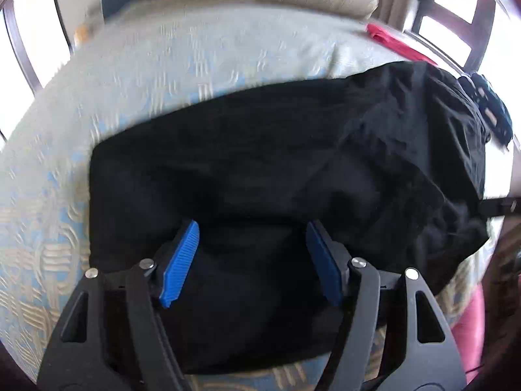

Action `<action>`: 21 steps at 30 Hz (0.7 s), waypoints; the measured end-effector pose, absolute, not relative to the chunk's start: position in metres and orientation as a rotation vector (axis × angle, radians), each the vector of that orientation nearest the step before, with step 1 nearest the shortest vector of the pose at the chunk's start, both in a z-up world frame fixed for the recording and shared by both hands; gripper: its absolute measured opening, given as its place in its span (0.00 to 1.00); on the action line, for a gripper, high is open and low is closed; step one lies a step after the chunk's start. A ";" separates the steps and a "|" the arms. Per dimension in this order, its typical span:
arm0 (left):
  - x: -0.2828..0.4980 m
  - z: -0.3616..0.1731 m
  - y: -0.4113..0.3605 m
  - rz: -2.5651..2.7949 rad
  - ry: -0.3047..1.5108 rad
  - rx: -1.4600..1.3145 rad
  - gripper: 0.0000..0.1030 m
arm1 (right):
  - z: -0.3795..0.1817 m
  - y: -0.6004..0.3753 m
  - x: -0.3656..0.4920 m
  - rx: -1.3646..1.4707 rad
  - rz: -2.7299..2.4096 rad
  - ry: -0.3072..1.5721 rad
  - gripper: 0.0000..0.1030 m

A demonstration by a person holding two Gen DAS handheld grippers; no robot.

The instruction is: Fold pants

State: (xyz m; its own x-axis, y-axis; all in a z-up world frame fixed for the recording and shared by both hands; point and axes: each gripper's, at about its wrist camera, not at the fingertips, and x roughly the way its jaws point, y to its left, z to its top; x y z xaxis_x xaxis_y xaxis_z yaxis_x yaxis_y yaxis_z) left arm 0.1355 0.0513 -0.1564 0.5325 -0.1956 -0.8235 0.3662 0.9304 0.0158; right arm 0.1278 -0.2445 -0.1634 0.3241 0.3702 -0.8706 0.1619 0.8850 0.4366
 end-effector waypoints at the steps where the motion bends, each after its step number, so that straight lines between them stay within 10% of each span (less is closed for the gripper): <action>1: 0.134 -0.155 0.048 -0.339 0.972 0.210 0.66 | -0.161 -0.257 0.123 0.517 0.134 1.237 0.25; 8: 0.135 -0.117 0.023 -0.423 0.958 0.227 0.66 | -0.149 -0.343 0.115 0.661 -0.081 1.129 0.28; 10: 0.141 -0.114 0.014 -0.453 0.973 0.199 0.66 | -0.149 -0.370 0.109 0.719 -0.141 1.071 0.36; 12: 0.147 -0.118 0.000 -0.458 0.989 0.196 0.66 | -0.150 -0.397 0.099 0.799 -0.222 0.988 0.65; 21: 0.177 -0.140 -0.029 -0.393 1.113 0.114 0.66 | -0.183 -0.460 0.113 1.088 -0.198 0.900 0.77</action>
